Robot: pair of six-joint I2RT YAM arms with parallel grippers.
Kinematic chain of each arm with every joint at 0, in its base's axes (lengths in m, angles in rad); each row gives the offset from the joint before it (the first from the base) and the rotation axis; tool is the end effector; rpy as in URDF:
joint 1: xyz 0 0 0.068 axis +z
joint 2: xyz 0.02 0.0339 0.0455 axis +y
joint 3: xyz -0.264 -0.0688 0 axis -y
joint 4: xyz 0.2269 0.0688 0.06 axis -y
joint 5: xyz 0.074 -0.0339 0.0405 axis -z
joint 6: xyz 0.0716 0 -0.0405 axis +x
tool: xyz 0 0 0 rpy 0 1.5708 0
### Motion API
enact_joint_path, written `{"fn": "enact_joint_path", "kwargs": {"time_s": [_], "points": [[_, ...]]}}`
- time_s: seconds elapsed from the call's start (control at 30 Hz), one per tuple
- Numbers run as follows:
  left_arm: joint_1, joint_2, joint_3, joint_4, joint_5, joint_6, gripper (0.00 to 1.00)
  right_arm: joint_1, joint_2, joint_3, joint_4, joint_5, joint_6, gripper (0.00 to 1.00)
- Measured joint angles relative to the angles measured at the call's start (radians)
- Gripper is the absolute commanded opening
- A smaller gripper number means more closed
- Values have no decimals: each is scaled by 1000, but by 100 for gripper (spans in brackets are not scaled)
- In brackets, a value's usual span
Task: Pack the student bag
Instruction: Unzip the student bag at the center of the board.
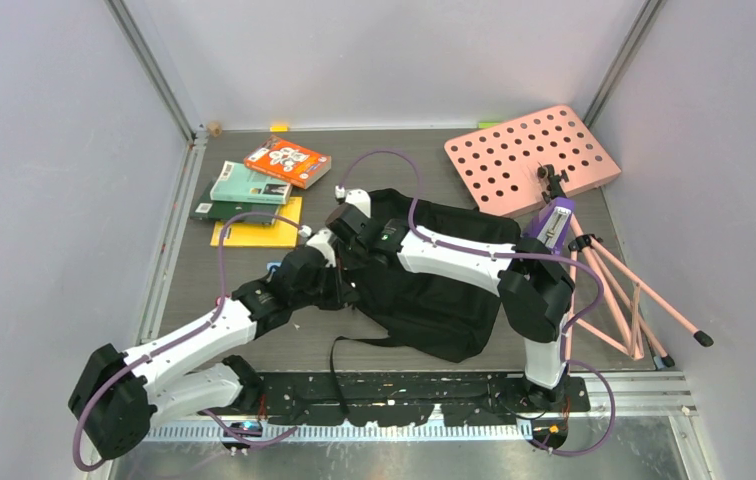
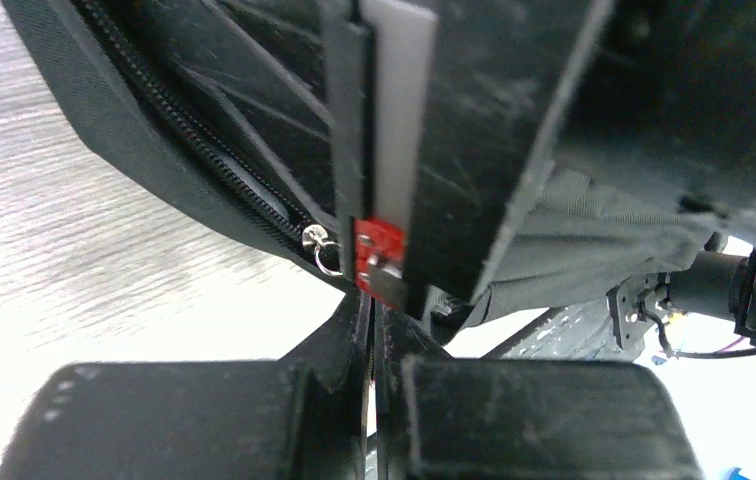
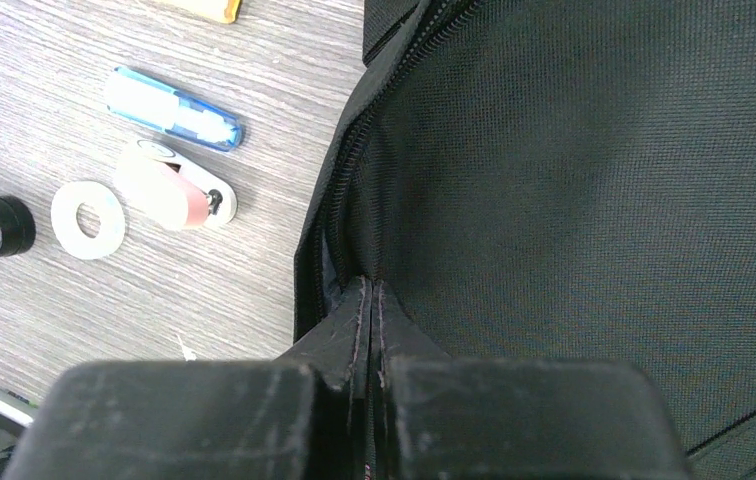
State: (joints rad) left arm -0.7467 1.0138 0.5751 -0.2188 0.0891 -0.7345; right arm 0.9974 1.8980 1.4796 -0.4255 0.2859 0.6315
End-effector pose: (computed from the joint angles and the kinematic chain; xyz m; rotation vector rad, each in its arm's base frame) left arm 0.1618 -0.1584 0.2067 0.0667 2.3820 -0.8681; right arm 0.2510 0.3514 0.2195 -0.3087 2.3937 0.4286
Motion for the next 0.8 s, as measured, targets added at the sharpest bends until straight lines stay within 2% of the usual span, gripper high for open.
{"fn": "enact_joint_path", "kwargs": {"time_s": [0.53,0.8], "points": [[-232,-7,-57,72,-162,-151,0,-10,0,18,-18,-3,-3,0],[-283,35,-58,129,-218,-174,0,-17,0,16,-17,-10,-28,1]]}}
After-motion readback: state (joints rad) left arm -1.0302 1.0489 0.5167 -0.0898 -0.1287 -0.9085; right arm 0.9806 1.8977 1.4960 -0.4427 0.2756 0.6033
